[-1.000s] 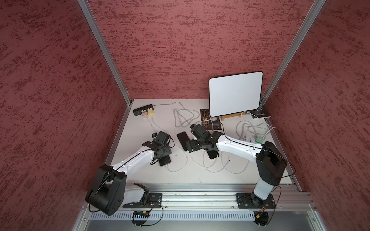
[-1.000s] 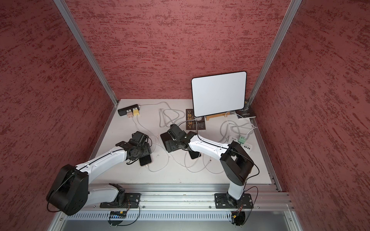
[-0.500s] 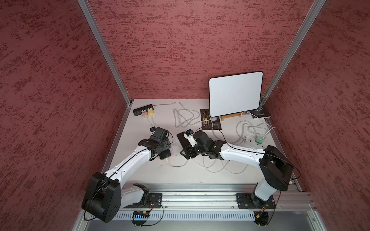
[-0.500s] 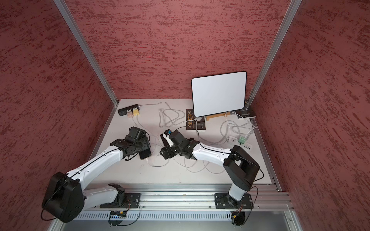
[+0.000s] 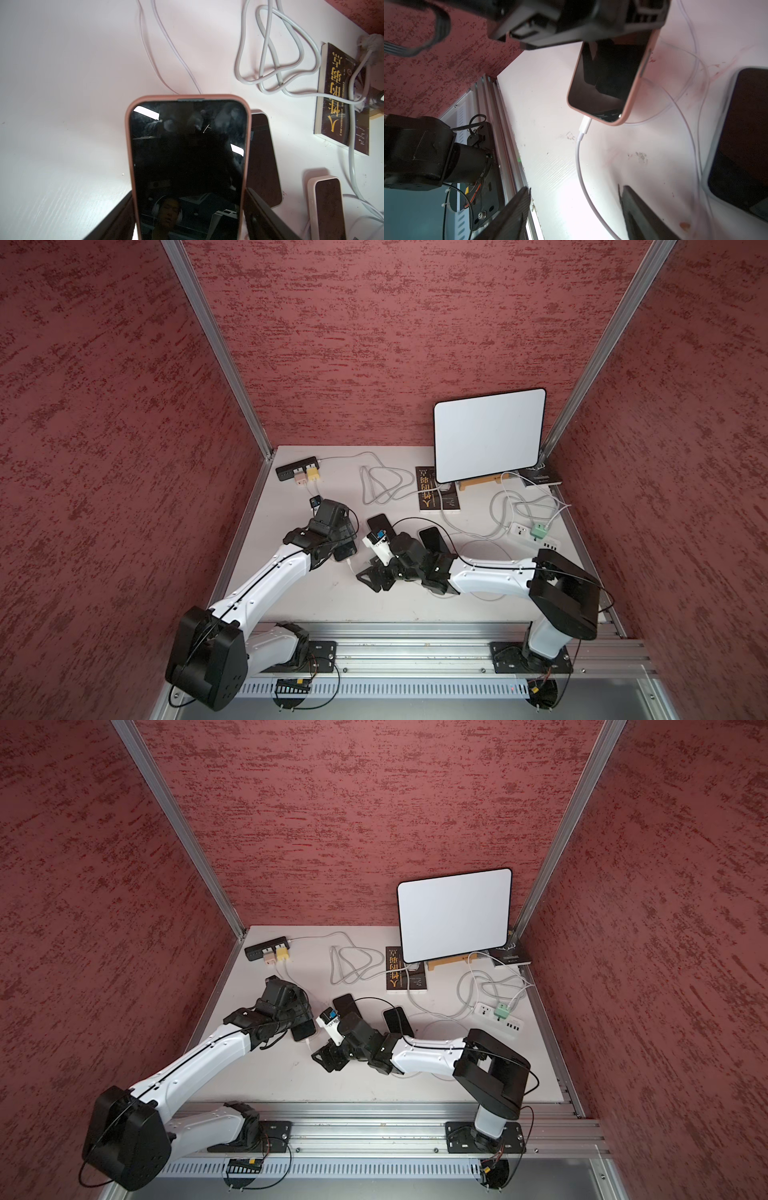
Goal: Unplug the charging cable from the phone
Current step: Pick up the phone at the center of the board, then remove the charging cable from the phone.
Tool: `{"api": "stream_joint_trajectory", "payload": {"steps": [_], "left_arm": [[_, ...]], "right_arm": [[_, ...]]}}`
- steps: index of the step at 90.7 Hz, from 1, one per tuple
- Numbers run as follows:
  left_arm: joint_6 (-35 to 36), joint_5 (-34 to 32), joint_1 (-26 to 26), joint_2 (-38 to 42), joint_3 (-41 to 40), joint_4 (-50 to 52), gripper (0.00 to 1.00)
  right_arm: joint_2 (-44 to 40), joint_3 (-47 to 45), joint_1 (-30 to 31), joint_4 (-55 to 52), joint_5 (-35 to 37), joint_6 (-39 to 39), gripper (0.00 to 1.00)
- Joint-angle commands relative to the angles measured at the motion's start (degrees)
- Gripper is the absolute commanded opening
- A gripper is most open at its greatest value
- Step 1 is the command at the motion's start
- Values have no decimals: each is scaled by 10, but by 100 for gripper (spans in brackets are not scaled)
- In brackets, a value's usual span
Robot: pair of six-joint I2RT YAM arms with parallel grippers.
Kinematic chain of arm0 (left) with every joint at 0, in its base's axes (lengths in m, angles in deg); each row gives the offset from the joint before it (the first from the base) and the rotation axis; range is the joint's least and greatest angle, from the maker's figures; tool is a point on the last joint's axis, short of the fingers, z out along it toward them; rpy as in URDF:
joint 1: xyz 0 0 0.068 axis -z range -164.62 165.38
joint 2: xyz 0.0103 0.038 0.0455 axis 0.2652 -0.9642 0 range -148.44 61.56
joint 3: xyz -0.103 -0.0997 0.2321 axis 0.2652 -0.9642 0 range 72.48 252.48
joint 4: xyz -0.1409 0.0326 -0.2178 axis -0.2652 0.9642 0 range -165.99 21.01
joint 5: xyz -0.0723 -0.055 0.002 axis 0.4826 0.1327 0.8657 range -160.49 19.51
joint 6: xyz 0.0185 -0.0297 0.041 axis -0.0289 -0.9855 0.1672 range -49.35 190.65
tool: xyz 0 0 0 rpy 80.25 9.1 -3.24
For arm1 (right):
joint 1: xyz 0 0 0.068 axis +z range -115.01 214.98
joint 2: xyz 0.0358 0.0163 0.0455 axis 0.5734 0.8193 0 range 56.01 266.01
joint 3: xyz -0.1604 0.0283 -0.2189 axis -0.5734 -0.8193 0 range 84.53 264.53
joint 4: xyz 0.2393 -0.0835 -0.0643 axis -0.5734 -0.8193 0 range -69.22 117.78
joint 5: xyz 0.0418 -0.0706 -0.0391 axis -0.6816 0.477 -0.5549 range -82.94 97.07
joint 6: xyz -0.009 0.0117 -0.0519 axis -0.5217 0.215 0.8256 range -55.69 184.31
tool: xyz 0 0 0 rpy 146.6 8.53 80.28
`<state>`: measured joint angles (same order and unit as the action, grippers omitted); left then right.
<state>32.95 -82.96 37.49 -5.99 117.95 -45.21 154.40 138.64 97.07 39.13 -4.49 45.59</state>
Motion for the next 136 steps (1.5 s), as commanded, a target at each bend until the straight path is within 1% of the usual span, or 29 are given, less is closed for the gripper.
{"api": "stream_joint_trajectory", "payload": {"steps": [1,17,27,41,73,82,112,132,136], "left_arm": [[-5,-5,-4,19,22,-34,13],[-4,-5,-5,27,23,-38,12],[-4,-5,-6,28,22,-39,12],[-4,-6,-6,33,20,-38,12],[-4,-9,-13,40,16,-38,12],[-3,-11,-15,42,15,-37,11],[3,-14,-30,47,19,-36,11],[14,-31,-44,67,20,-9,11],[15,-33,-47,70,19,-4,11]], "right_arm": [[27,23,16,23,35,17,71],[55,47,25,17,65,22,69],[72,64,25,11,75,26,63],[89,78,26,7,80,31,52],[100,87,27,-2,77,33,9],[97,83,27,-6,73,36,0],[91,72,31,-23,68,47,0],[107,82,31,-45,74,37,0],[110,87,31,-52,74,35,3]]}}
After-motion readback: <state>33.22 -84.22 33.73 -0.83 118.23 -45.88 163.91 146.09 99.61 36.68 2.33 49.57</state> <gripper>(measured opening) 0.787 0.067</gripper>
